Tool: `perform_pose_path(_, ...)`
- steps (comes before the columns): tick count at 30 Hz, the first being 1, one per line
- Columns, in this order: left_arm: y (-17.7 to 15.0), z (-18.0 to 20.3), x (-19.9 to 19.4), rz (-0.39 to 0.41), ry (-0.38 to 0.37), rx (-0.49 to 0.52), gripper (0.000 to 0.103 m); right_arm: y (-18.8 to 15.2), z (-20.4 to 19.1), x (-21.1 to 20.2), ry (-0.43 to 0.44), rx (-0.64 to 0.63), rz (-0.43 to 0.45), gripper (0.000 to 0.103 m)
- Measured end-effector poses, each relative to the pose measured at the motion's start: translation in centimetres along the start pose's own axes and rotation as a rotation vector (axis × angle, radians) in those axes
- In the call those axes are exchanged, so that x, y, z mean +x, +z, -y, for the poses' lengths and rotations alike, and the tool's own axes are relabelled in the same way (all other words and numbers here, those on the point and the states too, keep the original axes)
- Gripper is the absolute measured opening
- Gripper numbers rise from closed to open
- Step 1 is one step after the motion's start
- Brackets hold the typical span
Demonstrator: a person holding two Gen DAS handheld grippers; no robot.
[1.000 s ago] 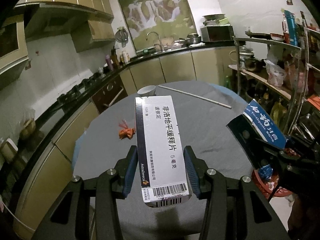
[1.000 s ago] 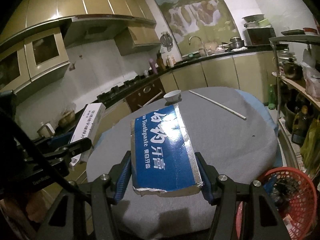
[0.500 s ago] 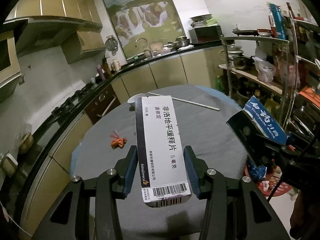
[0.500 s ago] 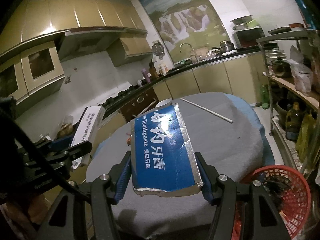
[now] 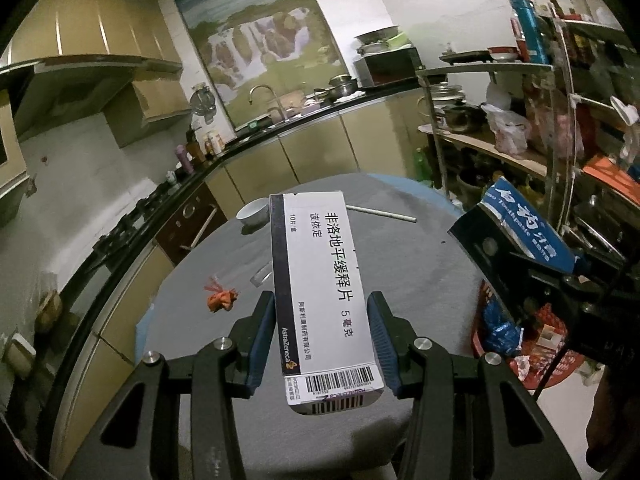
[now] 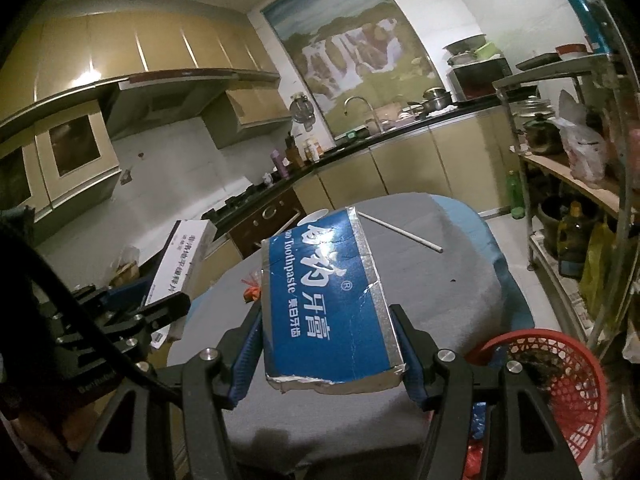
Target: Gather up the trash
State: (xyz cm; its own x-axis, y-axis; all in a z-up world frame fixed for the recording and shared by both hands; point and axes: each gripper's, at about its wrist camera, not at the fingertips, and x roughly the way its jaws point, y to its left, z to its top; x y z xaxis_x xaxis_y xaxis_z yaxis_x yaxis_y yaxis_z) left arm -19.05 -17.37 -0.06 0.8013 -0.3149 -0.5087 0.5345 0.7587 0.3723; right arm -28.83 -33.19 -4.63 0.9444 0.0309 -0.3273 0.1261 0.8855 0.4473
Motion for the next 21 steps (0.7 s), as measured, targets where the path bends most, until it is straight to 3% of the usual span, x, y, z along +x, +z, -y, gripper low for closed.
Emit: perform_pose_path(21,0.6,4.9,0.7,-0.013,-0.048,0.116,0.048,-0.8,3.6,-2.1,-0.059,0.078,0.014,0.065)
